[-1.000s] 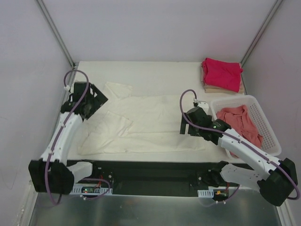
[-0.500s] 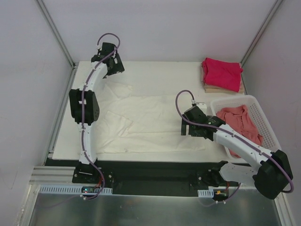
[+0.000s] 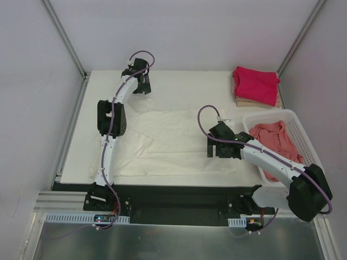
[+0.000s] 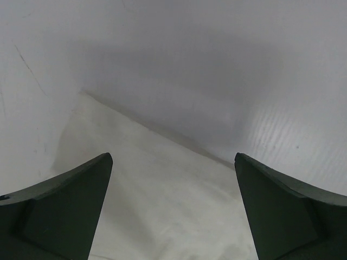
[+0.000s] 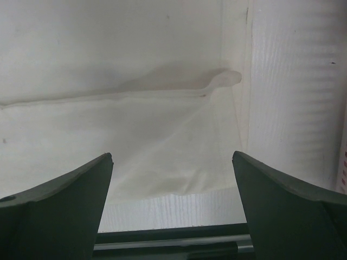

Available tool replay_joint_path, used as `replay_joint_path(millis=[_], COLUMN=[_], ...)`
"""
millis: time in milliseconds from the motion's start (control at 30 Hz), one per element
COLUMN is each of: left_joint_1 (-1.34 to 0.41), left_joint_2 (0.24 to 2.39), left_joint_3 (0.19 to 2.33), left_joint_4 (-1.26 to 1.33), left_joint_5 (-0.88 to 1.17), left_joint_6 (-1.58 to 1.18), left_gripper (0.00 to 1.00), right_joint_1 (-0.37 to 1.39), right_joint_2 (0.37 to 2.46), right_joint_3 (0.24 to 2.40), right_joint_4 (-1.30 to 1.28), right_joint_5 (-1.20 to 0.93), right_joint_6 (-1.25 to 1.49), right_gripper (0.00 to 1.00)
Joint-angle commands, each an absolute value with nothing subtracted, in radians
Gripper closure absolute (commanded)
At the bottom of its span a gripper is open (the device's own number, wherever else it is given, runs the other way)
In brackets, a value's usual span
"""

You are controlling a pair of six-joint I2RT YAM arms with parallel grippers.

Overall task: Fold and stack the t-shirts
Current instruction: Fold the tshirt

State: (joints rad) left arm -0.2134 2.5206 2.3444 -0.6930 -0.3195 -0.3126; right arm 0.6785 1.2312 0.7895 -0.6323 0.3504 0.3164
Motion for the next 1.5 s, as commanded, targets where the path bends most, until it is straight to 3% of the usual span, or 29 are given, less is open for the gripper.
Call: replay_joint_path(millis=[0, 167, 300, 400, 500, 667, 900, 1133, 1467], left_joint_1=[-0.202, -0.202, -0.212, -0.213, -0.212, -0.212, -0.213, -0.236, -0.271], left_joint_2=[2.551, 2.591, 2.6, 2.577, 2.579, 2.576, 2.496, 2.338, 2.14], left_joint_3=[2.385, 2.376, 2.389, 2.336, 2.326, 2.321, 2.293, 2.231, 1.988], left_joint_4=[-0.735, -0.761, -0.802, -0.801, -0.81, -0.816, -0.812, -0.787, -0.726], left_joint_5=[-0.333, -0.295, -0.31, -0.313, -0.301, -0.299, -0.299, -0.333, -0.4], left_joint_6=[-0.299, -0.321, -0.34, -0.367, -0.377, -0.387, -0.399, -0.414, -0.407], left_gripper=[0.05, 0.16, 0.35, 0.44, 0.6, 1.0, 1.0, 1.0, 1.0], right_joint_1=[0.675, 0.676, 0.675, 0.675, 0.675, 0.676, 0.663, 0.529, 0.354], right_joint_2=[1.239, 1.244, 1.238, 1.23, 1.226, 1.213, 1.218, 1.342, 1.881], right_joint_3=[0.802, 0.798, 0.79, 0.784, 0.785, 0.795, 0.859, 1.096, 1.537], right_joint_4=[-0.615, -0.601, -0.601, -0.603, -0.603, -0.611, -0.663, -0.621, -0.643], right_joint_5=[0.337, 0.322, 0.316, 0.324, 0.325, 0.331, 0.425, 0.425, 0.371], right_joint_6=[0.305, 0.308, 0.308, 0.313, 0.314, 0.314, 0.325, 0.301, 0.27], right_gripper=[0.03, 0.03, 0.03, 0.03, 0.03, 0.03, 0.03, 0.03, 0.03])
